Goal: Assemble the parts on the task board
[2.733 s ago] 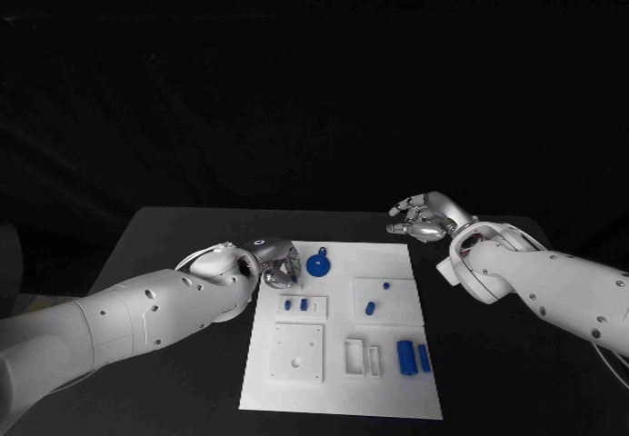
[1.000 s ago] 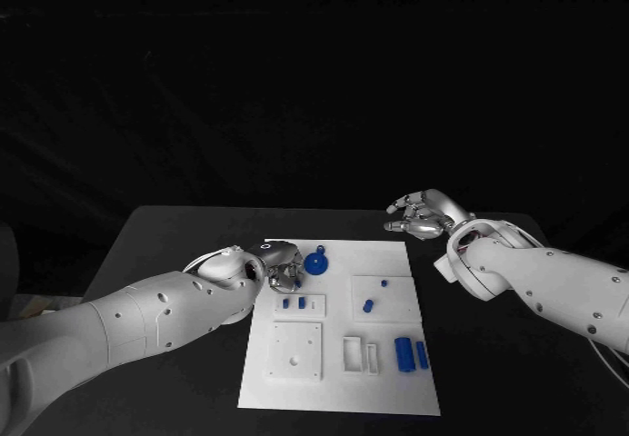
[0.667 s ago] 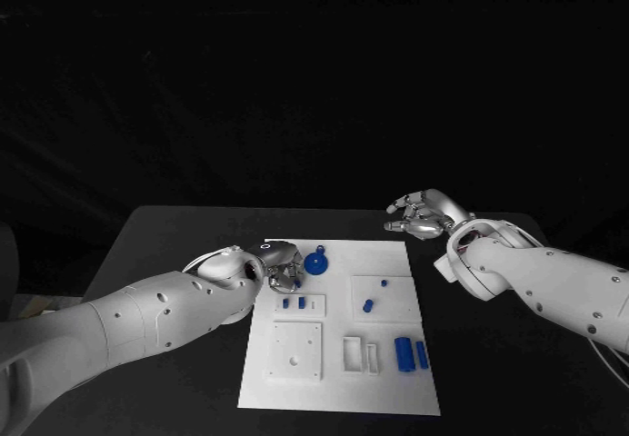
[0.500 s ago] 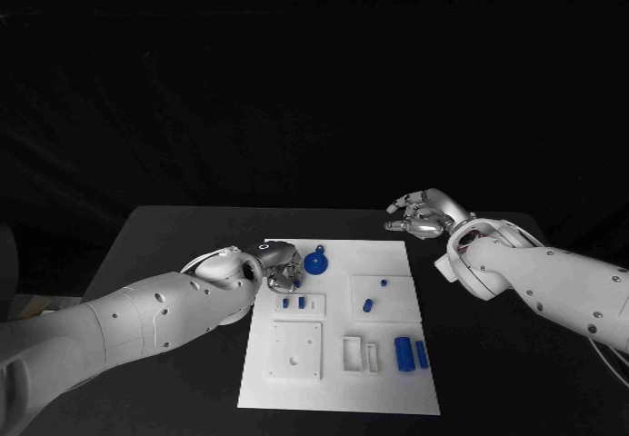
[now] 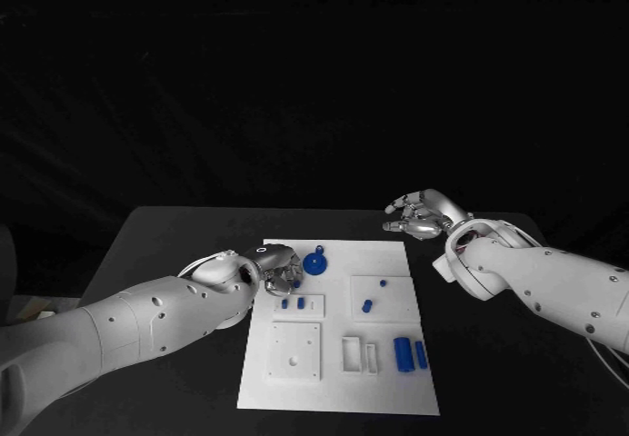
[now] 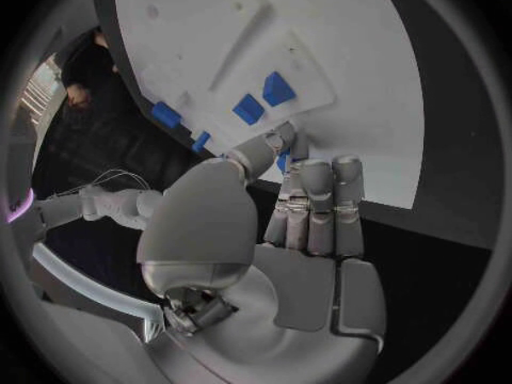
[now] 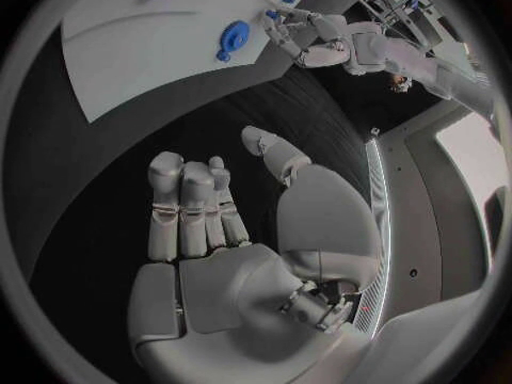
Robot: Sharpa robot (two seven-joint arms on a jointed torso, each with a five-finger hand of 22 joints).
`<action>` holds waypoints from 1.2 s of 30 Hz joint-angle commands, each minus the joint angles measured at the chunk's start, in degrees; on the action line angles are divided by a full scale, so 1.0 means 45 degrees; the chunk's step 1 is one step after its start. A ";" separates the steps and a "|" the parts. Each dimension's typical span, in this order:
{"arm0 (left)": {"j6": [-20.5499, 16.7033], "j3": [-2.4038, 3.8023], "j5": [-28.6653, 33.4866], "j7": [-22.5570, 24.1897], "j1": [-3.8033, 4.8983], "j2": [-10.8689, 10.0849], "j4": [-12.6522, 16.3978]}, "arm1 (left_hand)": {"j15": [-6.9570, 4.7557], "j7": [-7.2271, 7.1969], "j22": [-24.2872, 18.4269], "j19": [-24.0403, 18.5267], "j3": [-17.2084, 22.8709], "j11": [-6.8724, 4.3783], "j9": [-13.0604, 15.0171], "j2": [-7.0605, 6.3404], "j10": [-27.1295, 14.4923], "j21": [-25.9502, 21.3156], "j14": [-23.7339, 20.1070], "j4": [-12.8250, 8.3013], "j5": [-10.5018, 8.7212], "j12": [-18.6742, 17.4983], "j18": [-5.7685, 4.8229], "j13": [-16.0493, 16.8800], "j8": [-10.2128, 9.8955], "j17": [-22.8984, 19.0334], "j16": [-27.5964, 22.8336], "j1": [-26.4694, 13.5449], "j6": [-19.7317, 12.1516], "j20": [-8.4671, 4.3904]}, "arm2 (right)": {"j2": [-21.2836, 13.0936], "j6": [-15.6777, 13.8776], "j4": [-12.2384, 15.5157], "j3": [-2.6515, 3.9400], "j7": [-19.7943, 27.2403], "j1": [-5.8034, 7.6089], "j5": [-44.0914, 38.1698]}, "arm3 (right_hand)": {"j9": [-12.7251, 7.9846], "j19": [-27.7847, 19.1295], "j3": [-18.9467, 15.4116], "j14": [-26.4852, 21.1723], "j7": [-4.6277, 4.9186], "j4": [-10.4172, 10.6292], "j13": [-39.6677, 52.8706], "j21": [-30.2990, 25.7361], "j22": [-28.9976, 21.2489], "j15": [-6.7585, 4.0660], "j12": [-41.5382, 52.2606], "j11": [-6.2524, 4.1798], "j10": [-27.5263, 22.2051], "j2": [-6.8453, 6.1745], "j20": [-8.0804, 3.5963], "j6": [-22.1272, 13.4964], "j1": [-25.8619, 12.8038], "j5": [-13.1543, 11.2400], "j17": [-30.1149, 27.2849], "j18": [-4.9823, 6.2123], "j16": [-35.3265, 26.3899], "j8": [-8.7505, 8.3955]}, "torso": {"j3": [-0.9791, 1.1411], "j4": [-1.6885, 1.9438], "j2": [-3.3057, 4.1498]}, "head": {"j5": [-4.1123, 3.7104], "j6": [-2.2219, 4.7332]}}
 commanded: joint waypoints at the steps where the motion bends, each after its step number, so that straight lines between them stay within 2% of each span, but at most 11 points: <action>1: -0.0180 0.0007 -0.0085 0.0174 -0.0001 -0.0011 0.0024 | -0.0012 -0.0011 0.0189 -0.0036 0.0020 0.0025 -0.0024 -0.0140 -0.0076 0.0066 -0.0069 0.0010 -0.0044 -0.0045 0.0425 0.0015 -0.0047 -0.0018 0.0075 0.0040 -0.0127 -0.0379 | -0.0027 0.0140 0.0013 0.0007 0.0069 -0.0004 -0.0038 | -0.0016 -0.0004 -0.0025 -0.0080 0.0134 0.0036 -0.0015 -0.0068 0.0211 -0.0005 0.0060 -0.0018 -0.0026 0.0007 -0.0063 -0.0016 -0.0143 0.0048 -0.0018 0.0880 -0.0063 0.0074 | -0.0007 -0.0004 0.0002 | 0.0021 -0.0021; 12: -0.0383 0.0017 -0.0081 0.0116 -0.0043 -0.0167 0.0009 | -0.0013 -0.0087 0.0186 -0.0043 0.0050 0.0025 -0.0069 -0.0160 -0.0056 0.0066 -0.0074 0.0016 -0.0042 -0.0085 0.0424 0.0048 -0.0132 -0.0036 0.0083 0.0129 -0.0336 -0.0376 | -0.0109 0.0338 0.0078 0.0005 0.0043 -0.0005 -0.0045 | -0.0017 -0.0015 -0.0025 -0.0092 0.0134 0.0016 -0.0025 -0.0077 0.0211 -0.0003 0.0057 -0.0018 -0.0040 -0.0008 -0.0063 -0.0016 -0.0127 0.0042 -0.0022 0.0880 -0.0072 0.0075 | -0.0004 -0.0013 0.0006 | 0.0014 -0.0018; 17: -0.0594 0.0031 0.0066 0.0233 -0.0079 -0.0323 0.0013 | -0.0011 -0.0136 0.0182 -0.0043 0.0064 0.0027 -0.0086 -0.0200 -0.0054 0.0064 -0.0076 0.0007 -0.0037 -0.0107 0.0424 0.0062 -0.0166 -0.0046 0.0081 0.0180 -0.0425 -0.0375 | -0.0136 0.1022 0.0059 0.0003 0.0067 -0.0011 -0.0571 | -0.0032 -0.0226 0.0016 -0.0323 0.0172 -0.0085 -0.0171 -0.0236 0.0181 0.0037 -0.0158 0.0020 -0.0269 -0.0021 0.0001 -0.0060 -0.0070 -0.0148 -0.0089 0.0880 -0.0239 0.0060 | -0.0011 -0.0014 0.0003 | -0.0019 0.0019; 21: -0.1122 0.0050 0.0594 0.0469 -0.0078 -0.0480 -0.0024 | 0.0018 -0.0098 0.0178 -0.0057 0.0100 0.0059 -0.0083 -0.0229 -0.0144 0.0053 -0.0105 0.0014 -0.0021 -0.0179 0.0423 0.0054 -0.0152 -0.0064 0.0058 0.0229 -0.0426 -0.0367 | -0.0203 0.1796 0.0107 -0.0001 0.0215 -0.0171 -0.1471 | -0.0003 -0.0791 0.0191 -0.0834 0.0185 -0.0341 -0.1133 -0.0763 0.0053 0.0043 -0.1373 0.0040 -0.0689 0.0083 0.0301 0.0047 0.0029 -0.0549 -0.0474 0.0879 -0.0829 0.0150 | 0.0004 -0.0013 0.0007 | -0.0099 0.0056; 23: -0.1441 0.0075 0.1515 0.0727 -0.0072 -0.0644 -0.0027 | 0.0120 0.0080 0.0158 -0.0164 0.0170 0.0169 -0.0046 -0.0211 -0.0431 -0.0021 -0.0206 0.0038 -0.0007 -0.0360 0.0404 0.0000 -0.0051 -0.0102 -0.0008 0.0252 -0.0274 -0.0300 | -0.0226 0.2321 0.0133 -0.0004 0.0257 -0.0319 -0.2384 | 0.0017 -0.0864 0.0285 -0.0860 0.0179 -0.0469 -0.1923 -0.0922 0.0001 0.0088 -0.2494 0.0048 -0.1134 0.0135 0.0388 0.0098 0.0064 -0.0663 -0.0662 0.0867 -0.0994 0.0196 | 0.0017 -0.0008 -0.0001 | -0.0264 0.0111; 25: -0.1546 0.0206 0.2626 0.0807 -0.0065 -0.0799 0.0072 | 0.0249 0.0315 0.0107 -0.0370 0.0257 0.0304 0.0001 -0.0248 -0.0708 -0.0187 -0.0475 0.0065 -0.0010 -0.0536 0.0376 -0.0049 0.0076 -0.0220 -0.0246 0.0237 -0.0081 -0.0172 | -0.0254 0.2652 0.0173 -0.0014 0.0295 -0.0423 -0.3227 | 0.0070 -0.0793 0.0500 -0.0760 0.0294 -0.0704 -0.3752 -0.0969 0.0003 0.0236 -0.4971 0.0217 -0.1711 0.0223 0.0385 0.0211 0.0184 -0.1124 -0.0793 0.0877 -0.1007 0.0296 | 0.0014 -0.0013 -0.0008 | -0.0310 0.0128; 26: -0.1549 0.0258 0.2983 0.0839 -0.0065 -0.0895 0.0220 | 0.0318 0.0341 0.0070 -0.0498 0.0293 0.0361 0.0009 -0.0262 -0.0824 -0.0297 -0.0644 0.0079 -0.0011 -0.0607 0.0355 -0.0070 0.0099 -0.0298 -0.0410 0.0213 -0.0059 -0.0107 | -0.0260 0.2659 0.0206 -0.0021 0.0294 -0.0462 -0.3625 | 0.0097 -0.0752 0.0761 -0.0713 0.0208 -0.0916 -0.4486 -0.0997 -0.0002 0.0293 -0.5839 0.0238 -0.1606 0.0323 0.0343 0.0261 0.0545 -0.1247 -0.0861 0.0880 -0.1015 0.0347 | 0.0017 -0.0019 -0.0010 | -0.0326 0.0133; 27: -0.1520 0.0300 0.3416 0.0872 -0.0065 -0.1024 0.0419 | 0.0396 0.0349 0.0004 -0.0708 0.0336 0.0441 0.0020 -0.0263 -0.0944 -0.0484 -0.0883 0.0110 0.0000 -0.0682 0.0316 -0.0089 0.0129 -0.0417 -0.0663 0.0156 -0.0035 -0.0013 | -0.0266 0.2698 0.0245 -0.0028 0.0307 -0.0512 -0.4081 | 0.0113 -0.0704 0.0746 -0.0663 0.0332 -0.0806 -0.4746 -0.0984 0.0003 0.0251 -0.6141 0.0251 -0.1552 0.0282 0.0351 0.0304 0.0483 -0.1390 -0.0881 0.0880 -0.0997 0.0380 | 0.0017 -0.0021 -0.0008 | -0.0331 0.0135; 30: -0.1280 0.0406 0.6486 0.0928 -0.0023 -0.1431 0.0992 | 0.0535 0.0411 -0.0259 -0.1274 0.0389 0.0545 0.0019 -0.0262 -0.1043 -0.1112 -0.1391 0.0248 0.0063 -0.0754 0.0175 -0.0070 0.0127 -0.0818 -0.1501 -0.0121 -0.0169 0.0181 | -0.0309 0.2791 0.0377 -0.0046 0.0233 -0.0706 -0.5214 | 0.0226 -0.0495 0.1085 -0.0443 0.0281 -0.0806 -0.6278 -0.0973 0.0037 0.0304 -0.7809 0.0273 -0.0788 0.0175 0.0292 0.0574 0.0981 -0.1842 -0.1031 0.0880 -0.0911 0.0600 | 0.0027 -0.0032 0.0000 | -0.0375 0.0136; 33: -0.1206 0.0451 0.8413 0.1313 0.0034 -0.1706 0.1332 | 0.0630 0.0434 -0.0524 -0.1635 0.0417 0.0618 0.0040 -0.0169 -0.1087 -0.1666 -0.1652 0.0320 0.0065 -0.0788 0.0016 -0.0033 0.0164 -0.1195 -0.2325 -0.0283 -0.0254 0.0291 | -0.0272 0.2685 0.0445 -0.0081 0.0027 -0.0846 -0.6545 | 0.0366 -0.0318 0.1437 -0.0306 0.0186 -0.0684 -0.7671 -0.0992 0.0093 0.0237 -0.9411 0.0305 0.0438 0.0149 0.0298 0.0745 0.1155 -0.2125 -0.1231 0.0880 -0.0853 0.0772 | 0.0025 -0.0001 -0.0018 | -0.0451 0.0134; 36: -0.1112 0.0451 1.0596 0.1672 0.0129 -0.1825 0.1461 | 0.0636 0.0437 -0.0536 -0.1653 0.0421 0.0622 0.0040 -0.0160 -0.1091 -0.1691 -0.1668 0.0321 0.0068 -0.0790 0.0009 -0.0033 0.0163 -0.1212 -0.2364 -0.0287 -0.0260 0.0296 | -0.0128 0.2659 0.0427 -0.0103 -0.0239 -0.0957 -0.7469 | 0.0366 -0.0318 0.1437 -0.0306 0.0186 -0.0684 -0.7671 -0.0992 0.0093 0.0237 -0.9411 0.0305 0.0438 0.0149 0.0298 0.0745 0.1155 -0.2125 -0.1231 0.0880 -0.0853 0.0772 | 0.0023 0.0050 -0.0033 | -0.0483 0.0166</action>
